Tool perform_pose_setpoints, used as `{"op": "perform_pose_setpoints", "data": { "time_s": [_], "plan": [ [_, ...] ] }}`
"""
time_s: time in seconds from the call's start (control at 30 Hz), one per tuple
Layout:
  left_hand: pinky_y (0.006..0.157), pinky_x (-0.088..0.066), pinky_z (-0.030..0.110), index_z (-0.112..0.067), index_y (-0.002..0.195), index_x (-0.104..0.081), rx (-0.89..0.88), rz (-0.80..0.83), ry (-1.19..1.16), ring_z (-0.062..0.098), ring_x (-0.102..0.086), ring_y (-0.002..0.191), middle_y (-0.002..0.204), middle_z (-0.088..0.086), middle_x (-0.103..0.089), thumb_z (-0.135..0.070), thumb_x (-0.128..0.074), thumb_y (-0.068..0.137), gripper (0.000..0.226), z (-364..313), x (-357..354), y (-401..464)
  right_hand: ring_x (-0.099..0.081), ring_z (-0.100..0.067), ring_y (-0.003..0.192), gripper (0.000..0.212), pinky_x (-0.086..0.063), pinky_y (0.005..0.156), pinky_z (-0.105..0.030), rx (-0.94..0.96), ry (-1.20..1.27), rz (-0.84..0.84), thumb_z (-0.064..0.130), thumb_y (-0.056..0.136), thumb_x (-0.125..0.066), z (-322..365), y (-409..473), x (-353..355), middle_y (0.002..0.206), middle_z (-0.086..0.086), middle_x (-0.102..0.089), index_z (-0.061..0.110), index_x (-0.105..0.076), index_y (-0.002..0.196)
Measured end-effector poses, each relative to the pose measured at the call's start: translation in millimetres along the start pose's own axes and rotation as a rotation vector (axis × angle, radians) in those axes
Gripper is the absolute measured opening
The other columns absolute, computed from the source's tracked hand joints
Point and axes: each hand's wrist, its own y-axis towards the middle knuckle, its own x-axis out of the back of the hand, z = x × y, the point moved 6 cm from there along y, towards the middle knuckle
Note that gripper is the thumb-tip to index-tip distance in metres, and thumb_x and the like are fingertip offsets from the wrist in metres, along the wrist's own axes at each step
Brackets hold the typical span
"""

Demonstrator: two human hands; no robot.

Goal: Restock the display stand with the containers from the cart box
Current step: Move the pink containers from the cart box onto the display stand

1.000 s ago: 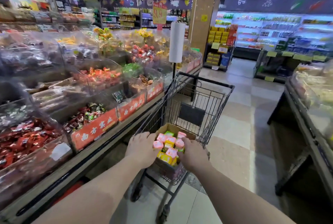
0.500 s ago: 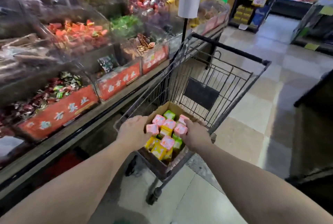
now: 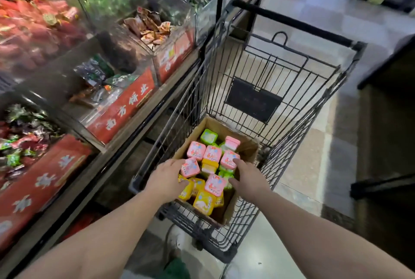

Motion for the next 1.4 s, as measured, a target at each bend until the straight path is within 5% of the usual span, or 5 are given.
{"op": "perform_pose_setpoints", "data": {
  "time_s": [0.5,0.67,0.87,1.03,1.4],
  "plan": [
    [0.102,-0.041,0.036,-0.033,0.143,-0.035,0.170,0.194,-0.319,0.024,-0.043,0.128,0.139,0.002,-0.046,-0.045,-0.067,0.070,0.080,48,-109,118,-0.050,-0.033,0.122,0.068,-0.046,0.095,-0.040,-0.331,0.251,0.136,0.037,0.092,-0.058,-28,86,-107,0.136,-0.013,-0.046,0.019,-0.025,0.148],
    [0.110,-0.031,0.039,-0.025,0.149,-0.021,0.302,0.146,-0.322,0.026,-0.018,0.144,0.156,0.008,-0.023,-0.043,-0.071,0.073,0.092,65,-141,135,-0.048,-0.034,0.124,0.070,-0.043,0.097,-0.039,-0.373,0.348,0.165,0.034,0.092,-0.059,-40,101,-144,0.136,-0.016,-0.043,0.021,-0.021,0.150],
    [0.104,-0.037,0.038,-0.022,0.152,-0.011,0.421,0.137,-0.448,0.022,-0.035,0.136,0.142,0.003,-0.045,-0.033,-0.078,0.075,0.102,77,-162,136,-0.051,-0.029,0.123,0.077,-0.044,0.098,-0.037,-0.484,0.518,0.158,0.032,0.089,-0.065,-53,106,-170,0.136,-0.011,-0.048,0.023,-0.019,0.150],
    [0.111,-0.033,0.042,-0.025,0.153,-0.004,0.454,0.151,-0.529,0.024,-0.032,0.138,0.148,0.005,-0.038,-0.019,-0.075,0.077,0.104,78,-167,151,-0.055,-0.027,0.121,0.081,-0.046,0.096,-0.037,-0.542,0.610,0.179,0.030,0.088,-0.066,-65,114,-190,0.137,-0.007,-0.053,0.022,-0.016,0.152],
    [0.091,-0.043,0.029,-0.020,0.127,-0.045,0.297,0.096,-0.345,0.020,-0.045,0.120,0.123,0.002,-0.051,-0.019,-0.083,0.063,0.074,68,-156,161,-0.060,-0.022,0.110,0.056,-0.051,0.084,-0.029,-0.524,0.802,0.126,0.017,0.090,-0.065,-69,117,-190,0.126,-0.004,-0.061,0.024,-0.041,0.140]
  ]
}}
